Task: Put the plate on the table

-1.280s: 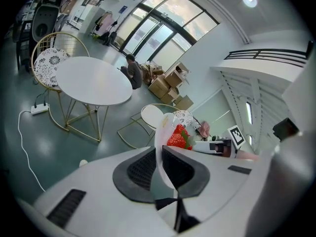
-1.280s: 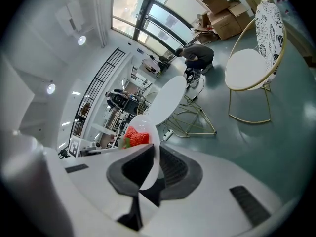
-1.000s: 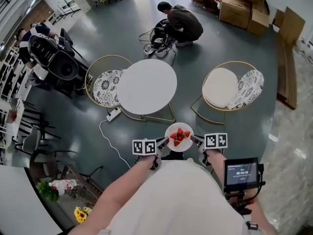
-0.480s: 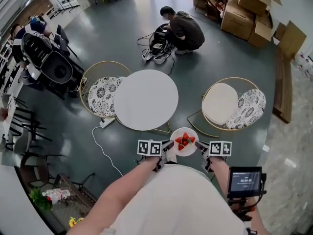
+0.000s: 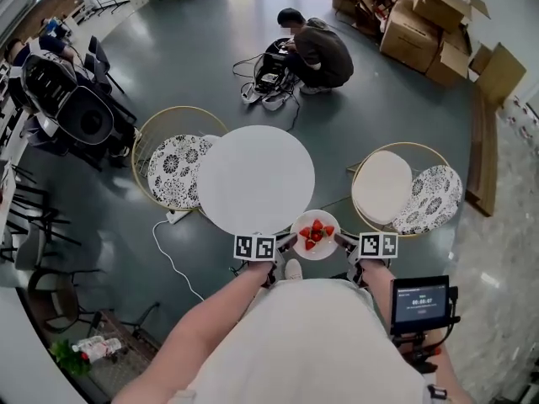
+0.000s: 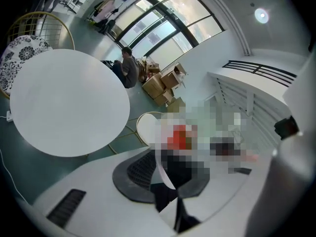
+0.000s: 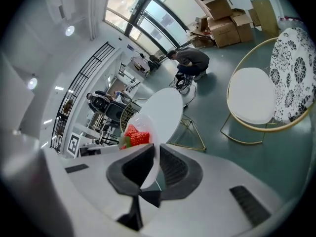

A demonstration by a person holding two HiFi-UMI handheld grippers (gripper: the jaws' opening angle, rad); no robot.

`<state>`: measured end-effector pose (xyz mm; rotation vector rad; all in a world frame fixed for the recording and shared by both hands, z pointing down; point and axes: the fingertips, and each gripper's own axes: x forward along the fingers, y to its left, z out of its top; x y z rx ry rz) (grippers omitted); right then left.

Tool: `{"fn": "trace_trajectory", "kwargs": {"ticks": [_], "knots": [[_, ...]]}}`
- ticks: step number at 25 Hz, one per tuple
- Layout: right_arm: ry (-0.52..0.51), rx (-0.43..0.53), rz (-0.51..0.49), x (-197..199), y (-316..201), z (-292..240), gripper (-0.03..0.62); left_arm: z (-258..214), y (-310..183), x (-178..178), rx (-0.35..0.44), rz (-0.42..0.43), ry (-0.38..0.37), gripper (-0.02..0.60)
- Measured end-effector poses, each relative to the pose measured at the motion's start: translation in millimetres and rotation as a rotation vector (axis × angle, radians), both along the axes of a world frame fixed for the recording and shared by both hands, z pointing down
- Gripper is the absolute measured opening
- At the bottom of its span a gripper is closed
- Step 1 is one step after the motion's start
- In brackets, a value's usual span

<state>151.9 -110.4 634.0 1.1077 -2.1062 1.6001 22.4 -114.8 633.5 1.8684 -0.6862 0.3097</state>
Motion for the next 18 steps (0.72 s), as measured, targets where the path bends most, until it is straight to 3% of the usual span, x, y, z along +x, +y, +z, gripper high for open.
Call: {"fn": "trace_trajectory", "kwargs": {"ticks": [12,18], "knots": [[0.01,-0.003,-0.143,-52,-51,6,0.031,7,-32,-51,-0.01,-0.146,0.008,0.026],[-0.014,-0.017,-0.222,-70,-93,14,0.031,11,-64,-67,-0.026,-0.232,-0.023,0.025]]}}
